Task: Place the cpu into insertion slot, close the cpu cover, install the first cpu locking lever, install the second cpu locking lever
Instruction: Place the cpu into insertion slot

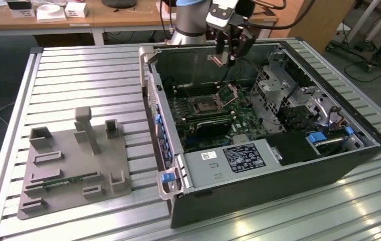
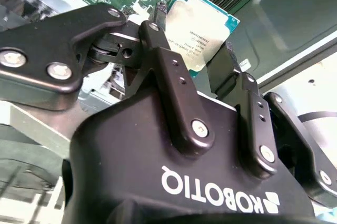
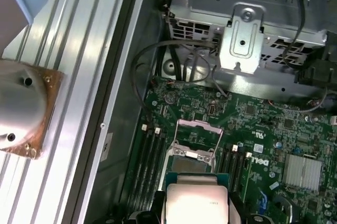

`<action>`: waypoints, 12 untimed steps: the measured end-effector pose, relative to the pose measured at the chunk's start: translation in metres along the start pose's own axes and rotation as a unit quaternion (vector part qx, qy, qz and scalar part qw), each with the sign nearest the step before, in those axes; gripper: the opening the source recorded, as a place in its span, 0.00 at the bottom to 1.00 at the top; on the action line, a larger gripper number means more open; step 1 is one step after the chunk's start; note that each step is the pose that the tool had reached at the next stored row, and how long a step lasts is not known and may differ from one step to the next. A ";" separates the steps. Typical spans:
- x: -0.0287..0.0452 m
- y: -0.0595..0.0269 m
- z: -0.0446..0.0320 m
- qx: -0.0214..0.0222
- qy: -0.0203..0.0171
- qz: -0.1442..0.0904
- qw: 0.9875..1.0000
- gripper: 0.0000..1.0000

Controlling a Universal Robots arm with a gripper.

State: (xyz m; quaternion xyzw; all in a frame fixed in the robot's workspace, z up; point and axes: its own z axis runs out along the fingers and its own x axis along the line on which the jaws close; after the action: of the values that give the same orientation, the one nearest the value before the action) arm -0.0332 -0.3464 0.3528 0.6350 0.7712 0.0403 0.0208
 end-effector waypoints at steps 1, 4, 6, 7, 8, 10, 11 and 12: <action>0.0000 0.0000 0.0003 0.000 -0.001 0.008 1.000 0.54; -0.0001 -0.0001 0.0007 0.000 -0.002 0.024 1.000 0.54; 0.0000 -0.0001 0.0007 0.000 -0.002 0.025 1.000 0.54; 0.0000 -0.0001 0.0007 0.000 -0.002 0.025 1.000 0.54; 0.0000 -0.0001 0.0007 0.000 -0.002 0.026 1.000 0.54; 0.0000 -0.0001 0.0007 0.000 -0.002 0.026 1.000 0.54; 0.0000 -0.0001 0.0007 0.000 -0.002 0.026 1.000 0.54; 0.0000 -0.0001 0.0007 0.000 -0.002 0.026 1.000 0.54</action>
State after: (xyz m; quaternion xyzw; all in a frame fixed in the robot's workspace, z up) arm -0.0332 -0.3464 0.3521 0.6547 0.7545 0.0396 0.0217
